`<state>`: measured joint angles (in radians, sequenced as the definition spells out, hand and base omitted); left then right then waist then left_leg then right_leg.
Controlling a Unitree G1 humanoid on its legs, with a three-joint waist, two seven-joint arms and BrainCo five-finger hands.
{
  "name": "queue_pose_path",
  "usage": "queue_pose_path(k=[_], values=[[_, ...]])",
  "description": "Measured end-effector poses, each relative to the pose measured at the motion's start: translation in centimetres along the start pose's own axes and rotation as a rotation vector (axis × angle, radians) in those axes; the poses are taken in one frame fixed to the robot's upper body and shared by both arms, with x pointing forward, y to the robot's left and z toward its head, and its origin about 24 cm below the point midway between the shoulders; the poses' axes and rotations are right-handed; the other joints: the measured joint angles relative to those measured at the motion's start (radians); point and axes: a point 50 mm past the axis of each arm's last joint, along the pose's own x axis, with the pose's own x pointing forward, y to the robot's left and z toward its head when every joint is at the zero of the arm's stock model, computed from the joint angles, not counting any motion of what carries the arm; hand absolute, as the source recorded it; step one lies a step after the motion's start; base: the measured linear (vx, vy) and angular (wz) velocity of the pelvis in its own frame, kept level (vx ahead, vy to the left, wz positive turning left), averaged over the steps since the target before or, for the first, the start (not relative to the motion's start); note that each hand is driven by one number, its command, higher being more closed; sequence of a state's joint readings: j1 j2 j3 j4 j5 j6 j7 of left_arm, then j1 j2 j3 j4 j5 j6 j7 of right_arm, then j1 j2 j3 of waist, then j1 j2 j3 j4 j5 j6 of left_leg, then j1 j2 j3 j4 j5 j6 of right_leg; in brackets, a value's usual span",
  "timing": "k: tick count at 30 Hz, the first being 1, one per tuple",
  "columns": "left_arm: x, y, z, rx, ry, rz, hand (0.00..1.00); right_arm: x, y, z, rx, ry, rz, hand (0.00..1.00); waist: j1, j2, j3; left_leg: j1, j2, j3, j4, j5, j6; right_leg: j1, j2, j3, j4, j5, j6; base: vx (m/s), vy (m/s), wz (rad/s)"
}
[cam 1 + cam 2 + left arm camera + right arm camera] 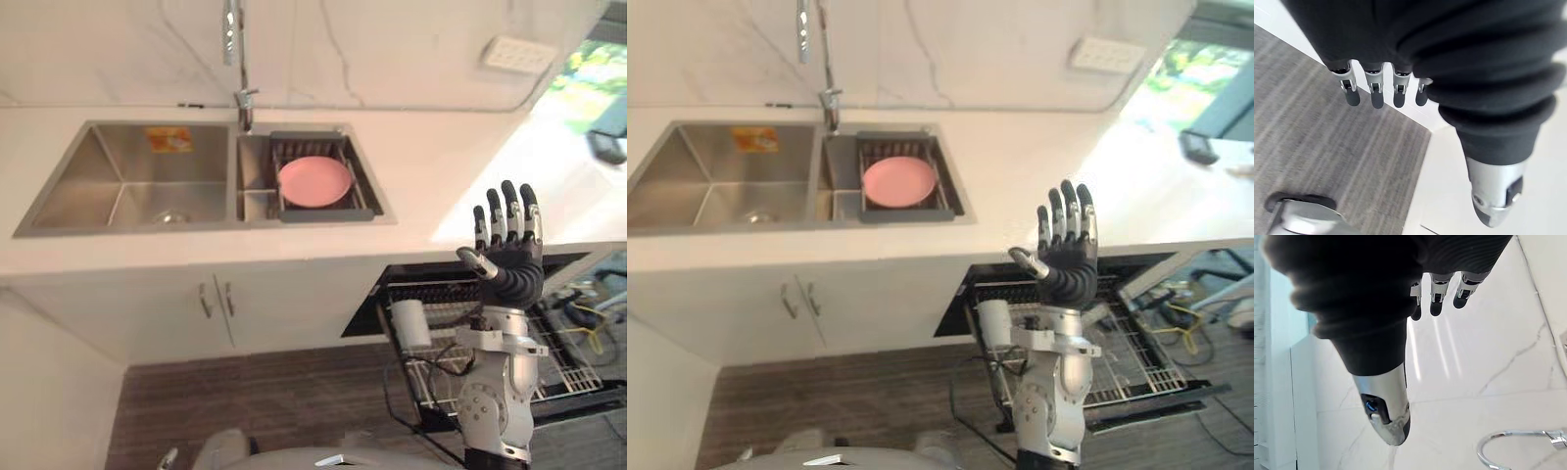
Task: Walk over to the sink, pick up the cup, carry it to the dishwasher, place the cup inside the dishwasher, then close the dishwasher door
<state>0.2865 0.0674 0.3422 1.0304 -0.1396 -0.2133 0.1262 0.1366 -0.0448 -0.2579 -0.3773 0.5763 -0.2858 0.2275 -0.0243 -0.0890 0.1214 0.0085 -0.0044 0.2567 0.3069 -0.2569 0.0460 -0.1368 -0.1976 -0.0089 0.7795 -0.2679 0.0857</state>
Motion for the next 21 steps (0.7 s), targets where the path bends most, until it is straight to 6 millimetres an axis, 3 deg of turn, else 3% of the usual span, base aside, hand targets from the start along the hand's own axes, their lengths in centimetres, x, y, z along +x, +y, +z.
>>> queue_pose_path(k=[2,4,5,6,7,8,14,21], values=[[0.3,-1.0,1.2,0.021,-0.039,-0.045,0.0,0.2,0.0,0.1,-0.012,-0.01,-0.009,0.0,-0.016,0.006,-0.003,0.047,0.03,0.053,-0.053,0.011,-0.006,-0.064,0.034,-0.121,-0.127,-0.003,-0.04,0.18,0.009,-0.61],[0.5,-1.4,2.0,0.026,-0.07,-0.068,0.0,0.3,0.0,0.1,-0.013,-0.016,-0.01,0.0,-0.022,0.003,-0.004,0.051,0.044,0.078,-0.045,0.007,-0.013,-0.084,0.057,-0.175,-0.303,0.053,-0.062,0.25,-0.036,-0.49],[0.6,-1.5,2.5,0.031,-0.082,-0.076,0.0,0.4,0.0,0.2,-0.012,-0.023,-0.006,0.0,-0.031,0.004,-0.003,0.055,0.054,0.079,-0.027,0.001,-0.022,-0.077,0.085,-0.169,-0.451,0.201,-0.063,0.37,-0.088,-0.39],[0.7,-2.2,2.8,0.03,-0.084,-0.092,0.0,0.6,-0.2,0.3,-0.022,-0.025,-0.008,0.0,-0.042,0.031,-0.002,0.069,0.084,0.07,-0.003,-0.007,-0.037,-0.02,0.131,-0.168,-0.515,0.258,-0.078,0.3,-0.067,-0.47],[0.6,-2.5,2.7,0.031,-0.085,-0.103,0.0,0.6,-0.2,0.2,-0.023,-0.024,-0.004,0.0,-0.034,0.046,-0.002,0.068,0.101,0.071,0.019,-0.008,-0.041,-0.001,0.148,-0.158,-0.549,0.281,-0.095,0.24,-0.048,-0.31],[0.4,-3.6,2.8,0.04,-0.08,-0.119,0.0,0.6,-1.1,0.4,-0.043,-0.003,-0.01,0.0,-0.016,0.065,0.013,0.132,0.061,0.004,-0.154,0.023,-0.059,0.158,0.16,-0.11,-0.859,0.406,-0.039,0.03,-0.011,-0.2],[0.4,-3.6,2.8,0.039,-0.081,-0.114,0.0,0.6,-1.1,0.4,-0.04,-0.003,-0.01,0.0,-0.011,0.066,0.016,0.117,0.06,-0.008,-0.154,0.024,-0.057,0.157,0.157,-0.12,-0.86,0.405,-0.039,-0.04,-0.011,0.05],[0.4,-2.6,2.6,-0.017,-0.065,0.003,0.0,1.6,-0.7,0.0,-0.036,0.032,0.032,0.0,0.029,0.053,0.014,0.098,0.06,-0.063,-0.177,0.053,-0.061,0.158,0.148,-0.192,-0.867,0.395,-0.041,-0.01,-0.02,0.27]])
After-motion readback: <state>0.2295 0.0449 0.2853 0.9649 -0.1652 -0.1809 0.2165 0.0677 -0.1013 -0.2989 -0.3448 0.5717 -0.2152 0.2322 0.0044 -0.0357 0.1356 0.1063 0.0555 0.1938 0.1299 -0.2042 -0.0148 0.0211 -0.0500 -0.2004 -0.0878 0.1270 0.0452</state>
